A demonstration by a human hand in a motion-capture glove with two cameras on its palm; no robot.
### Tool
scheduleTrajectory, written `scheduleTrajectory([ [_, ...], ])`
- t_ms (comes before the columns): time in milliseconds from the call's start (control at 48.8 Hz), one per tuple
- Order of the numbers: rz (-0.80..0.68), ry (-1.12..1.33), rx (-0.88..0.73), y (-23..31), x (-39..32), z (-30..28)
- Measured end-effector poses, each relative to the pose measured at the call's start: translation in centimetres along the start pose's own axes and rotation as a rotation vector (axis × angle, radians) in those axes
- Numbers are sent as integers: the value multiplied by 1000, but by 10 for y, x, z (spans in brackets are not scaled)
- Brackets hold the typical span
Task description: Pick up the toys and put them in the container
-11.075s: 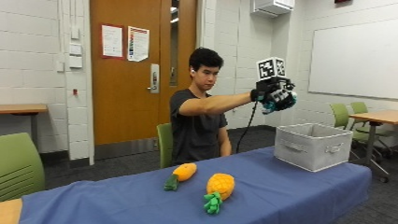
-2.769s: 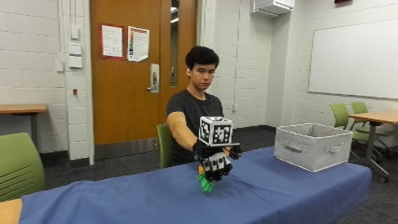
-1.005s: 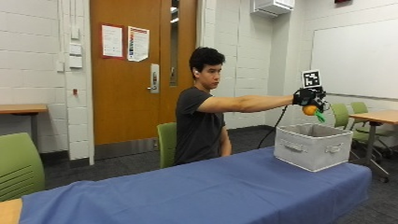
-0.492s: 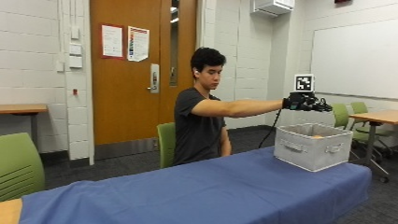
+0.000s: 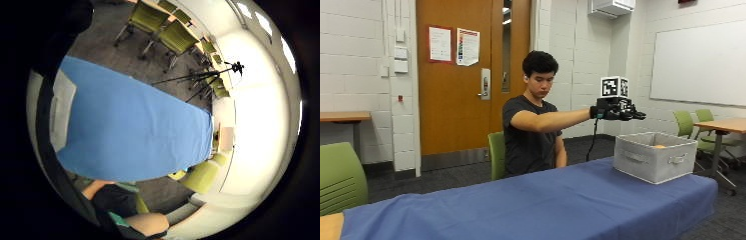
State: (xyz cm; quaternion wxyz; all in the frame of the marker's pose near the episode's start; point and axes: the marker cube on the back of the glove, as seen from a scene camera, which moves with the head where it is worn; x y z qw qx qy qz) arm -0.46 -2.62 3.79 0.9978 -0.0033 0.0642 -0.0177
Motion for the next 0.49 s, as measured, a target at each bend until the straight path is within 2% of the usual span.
scheduleTrajectory([
  [185,66,-24,25,34,51,11],
  [492,103,-63,-6,55,78,42],
])
